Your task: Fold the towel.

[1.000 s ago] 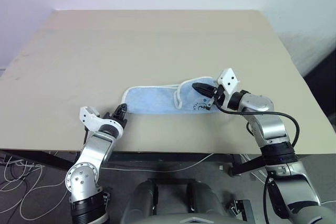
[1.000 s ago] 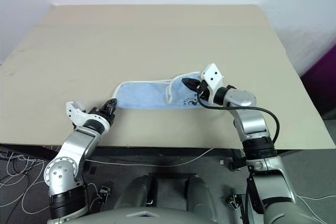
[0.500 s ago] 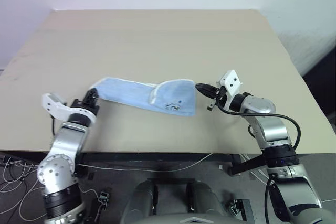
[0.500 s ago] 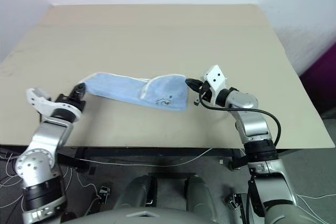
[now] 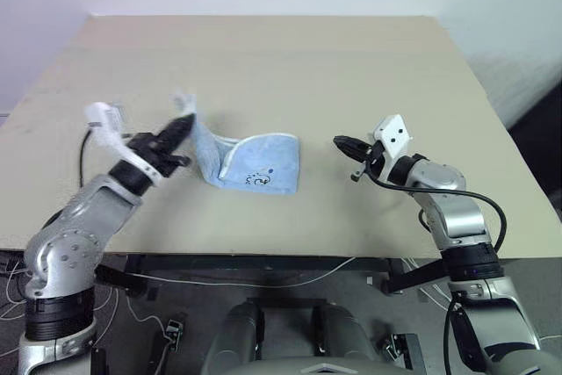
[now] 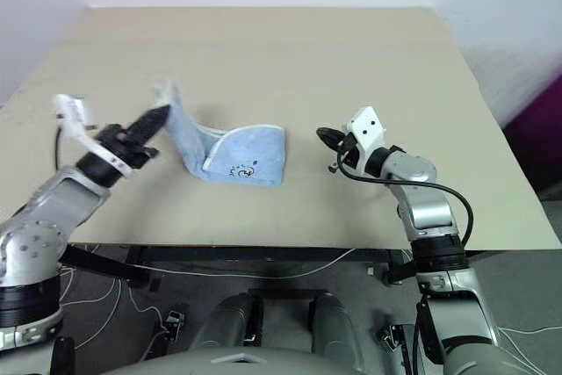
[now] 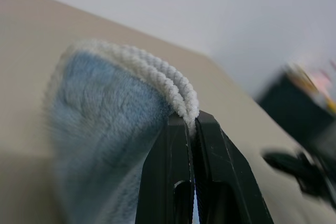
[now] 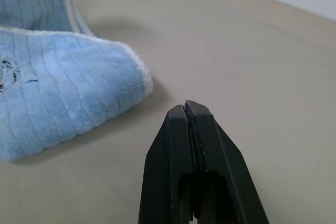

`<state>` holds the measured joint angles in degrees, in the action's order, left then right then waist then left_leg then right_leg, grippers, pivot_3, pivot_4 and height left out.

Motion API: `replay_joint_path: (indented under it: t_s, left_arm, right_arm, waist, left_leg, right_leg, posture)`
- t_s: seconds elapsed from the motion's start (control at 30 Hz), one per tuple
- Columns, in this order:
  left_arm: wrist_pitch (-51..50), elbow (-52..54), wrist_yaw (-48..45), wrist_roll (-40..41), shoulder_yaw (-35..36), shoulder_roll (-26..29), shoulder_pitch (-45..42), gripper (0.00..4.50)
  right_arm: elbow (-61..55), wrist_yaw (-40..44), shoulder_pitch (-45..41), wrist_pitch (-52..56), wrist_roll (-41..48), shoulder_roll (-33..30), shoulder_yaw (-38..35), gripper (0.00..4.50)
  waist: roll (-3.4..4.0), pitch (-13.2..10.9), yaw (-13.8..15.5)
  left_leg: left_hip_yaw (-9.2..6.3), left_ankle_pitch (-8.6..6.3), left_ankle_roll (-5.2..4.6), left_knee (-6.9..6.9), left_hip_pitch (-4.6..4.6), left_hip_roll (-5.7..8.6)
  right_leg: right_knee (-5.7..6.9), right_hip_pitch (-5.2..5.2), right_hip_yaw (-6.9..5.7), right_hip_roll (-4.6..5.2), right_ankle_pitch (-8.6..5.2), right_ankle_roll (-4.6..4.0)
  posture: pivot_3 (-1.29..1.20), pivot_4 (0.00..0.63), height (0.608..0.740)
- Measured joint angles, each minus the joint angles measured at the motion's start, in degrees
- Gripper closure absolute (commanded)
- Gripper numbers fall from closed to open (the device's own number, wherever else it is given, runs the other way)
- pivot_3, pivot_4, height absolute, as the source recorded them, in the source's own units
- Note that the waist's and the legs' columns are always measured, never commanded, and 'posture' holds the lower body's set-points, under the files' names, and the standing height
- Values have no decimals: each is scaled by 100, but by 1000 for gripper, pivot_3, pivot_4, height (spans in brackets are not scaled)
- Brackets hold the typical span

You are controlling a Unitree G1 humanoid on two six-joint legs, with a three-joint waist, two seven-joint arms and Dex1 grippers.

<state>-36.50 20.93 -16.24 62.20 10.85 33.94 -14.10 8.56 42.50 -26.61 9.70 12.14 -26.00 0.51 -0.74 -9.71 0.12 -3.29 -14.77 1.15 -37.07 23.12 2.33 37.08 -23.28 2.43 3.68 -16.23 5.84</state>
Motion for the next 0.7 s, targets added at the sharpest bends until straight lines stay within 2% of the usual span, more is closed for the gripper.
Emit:
replay_joint_path:
  t_s: [0.2,0.4,0.5,0.63,0.7]
  left_arm:
    - [-21,47,-997,-1158,-1237,41,-348,4494]
    - [66,-197,-1372,-2345,-2149,-118,-664,4494]
    - [119,-398,-1439,-2804,-2319,-239,-668,4494]
    - [115,-524,-1444,-3012,-2288,-435,-668,4494]
    - [104,-538,-1443,-3055,-2241,-525,-666,3990]
  right_arm:
    - [-82,-107,122,1,0,-6,-66,4500]
    - [-292,-190,244,48,0,-15,-137,4500]
    - [-379,-234,329,90,1,-26,-156,4500]
    - [-425,-275,335,126,1,-26,-156,4500]
    - [-452,-280,335,127,2,-26,-156,4500]
  waist:
    - [1,-1,-69]
    - [3,-2,-85]
    - [3,-3,-83]
    - [2,-4,-82]
    - [2,-5,-80]
  left_leg:
    - [-1,0,0,2,2,0]
    - [-1,0,-1,3,3,-1]
    - [-1,0,-1,3,4,-2]
    - [-2,0,-1,1,6,-2]
    - [-2,0,-1,0,6,-2]
  right_leg:
    - [0,-1,1,0,0,0]
    - [0,-5,1,-1,0,1]
    - [1,-6,1,0,0,1]
    - [1,-6,0,1,0,1]
    - [1,-6,1,1,0,1]
  posture:
    - [0,150,740]
    - [0,150,740]
    - [0,150,740]
    - [0,150,740]
    - [0,150,740]
